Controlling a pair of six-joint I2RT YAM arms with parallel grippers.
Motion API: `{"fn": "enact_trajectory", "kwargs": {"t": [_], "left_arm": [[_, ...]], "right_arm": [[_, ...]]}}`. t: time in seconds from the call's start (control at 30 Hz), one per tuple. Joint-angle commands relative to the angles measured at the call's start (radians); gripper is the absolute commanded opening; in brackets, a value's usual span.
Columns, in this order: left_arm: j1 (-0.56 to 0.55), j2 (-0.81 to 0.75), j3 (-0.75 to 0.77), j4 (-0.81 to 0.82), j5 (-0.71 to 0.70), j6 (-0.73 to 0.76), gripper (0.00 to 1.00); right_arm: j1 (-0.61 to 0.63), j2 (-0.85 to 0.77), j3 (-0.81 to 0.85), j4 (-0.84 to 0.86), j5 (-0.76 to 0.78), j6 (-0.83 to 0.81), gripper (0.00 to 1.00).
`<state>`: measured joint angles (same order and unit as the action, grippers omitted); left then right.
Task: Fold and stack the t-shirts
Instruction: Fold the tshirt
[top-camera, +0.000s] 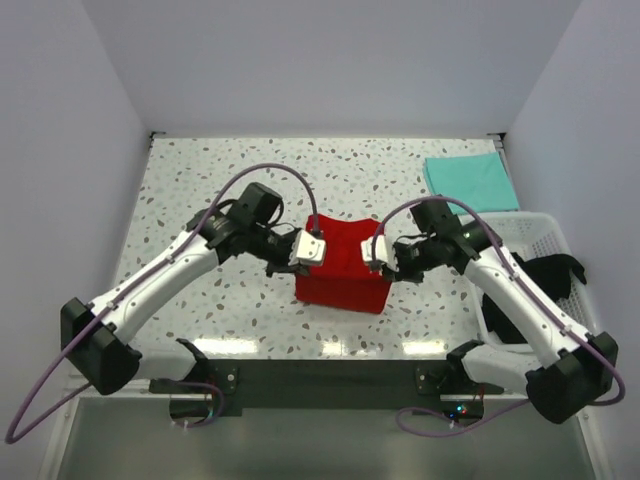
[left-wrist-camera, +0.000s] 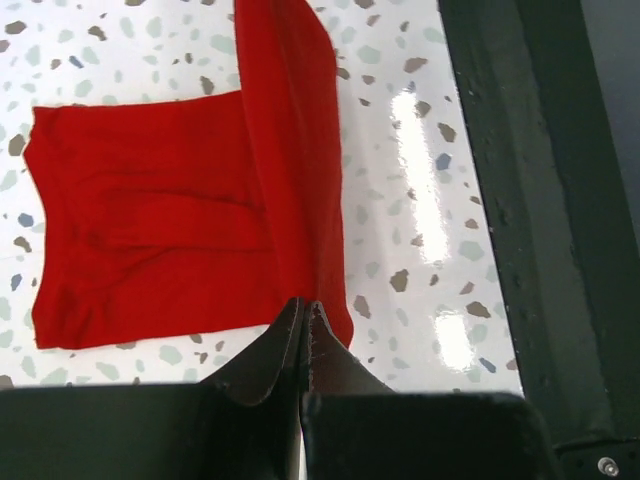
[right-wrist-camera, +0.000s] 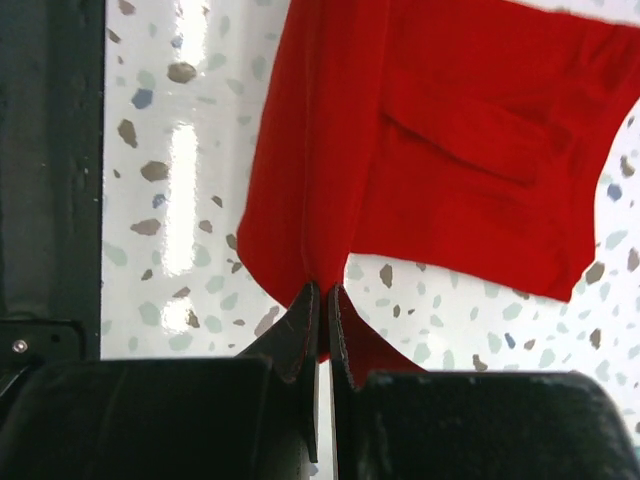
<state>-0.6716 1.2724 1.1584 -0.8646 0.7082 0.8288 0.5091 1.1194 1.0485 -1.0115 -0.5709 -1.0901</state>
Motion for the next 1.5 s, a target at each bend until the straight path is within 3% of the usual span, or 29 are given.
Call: {"fn": "enact_trajectory", "kwargs": {"t": [0.0,0.1,0.33,0.6,0.73,0.9,1.07,1.23,1.27,1.3,1.4,1.43,1.47], "left_arm": [[0.073,0.108,0.102,0.018,0.011,-0.008,0.00],[0.162,0.232,0.183,0.050,0.025,0.019,0.00],[0.250,0.521,0.359,0.120,0.030,0.049,0.00],[0.277,0.686,0.307,0.289,-0.010,0.000,0.00],[0.277,0.674,0.215,0.317,-0.015,-0.036,0.00],[0.277,0.555,0.009,0.332,-0.006,-0.063,0.00],[0.277,0.402,-0.152,0.294,0.002,-0.062,0.00],[0.277,0.253,-0.239,0.208,0.020,-0.014,0.00],[0.277,0.234,-0.259,0.199,0.020,0.012,0.00],[0.277,0.216,-0.269,0.187,0.036,0.030,0.00],[0.277,0.133,-0.293,0.179,0.069,0.069,0.16],[0.277,0.113,-0.295,0.200,0.077,0.069,0.27],[0.274,0.082,-0.293,0.213,0.085,0.070,0.31]], "right_arm": [[-0.093,0.098,0.065,-0.024,-0.056,-0.048,0.00],[-0.155,0.215,0.123,-0.015,-0.049,-0.093,0.00],[-0.204,0.508,0.264,0.109,-0.058,-0.053,0.00],[-0.233,0.760,0.306,0.248,-0.014,-0.030,0.00],[-0.212,0.803,0.262,0.309,-0.021,0.010,0.00],[-0.146,0.734,0.141,0.350,0.055,-0.002,0.00],[-0.074,0.663,0.082,0.226,0.003,0.059,0.00],[0.011,0.550,-0.016,0.258,-0.084,0.244,0.00],[0.014,0.543,-0.021,0.267,-0.105,0.275,0.08],[0.014,0.534,-0.021,0.278,-0.130,0.310,0.31],[0.005,0.530,0.013,0.234,-0.194,0.420,0.47],[-0.016,0.522,0.031,0.223,-0.219,0.459,0.50],[-0.033,0.517,0.042,0.215,-0.254,0.481,0.52]]}}
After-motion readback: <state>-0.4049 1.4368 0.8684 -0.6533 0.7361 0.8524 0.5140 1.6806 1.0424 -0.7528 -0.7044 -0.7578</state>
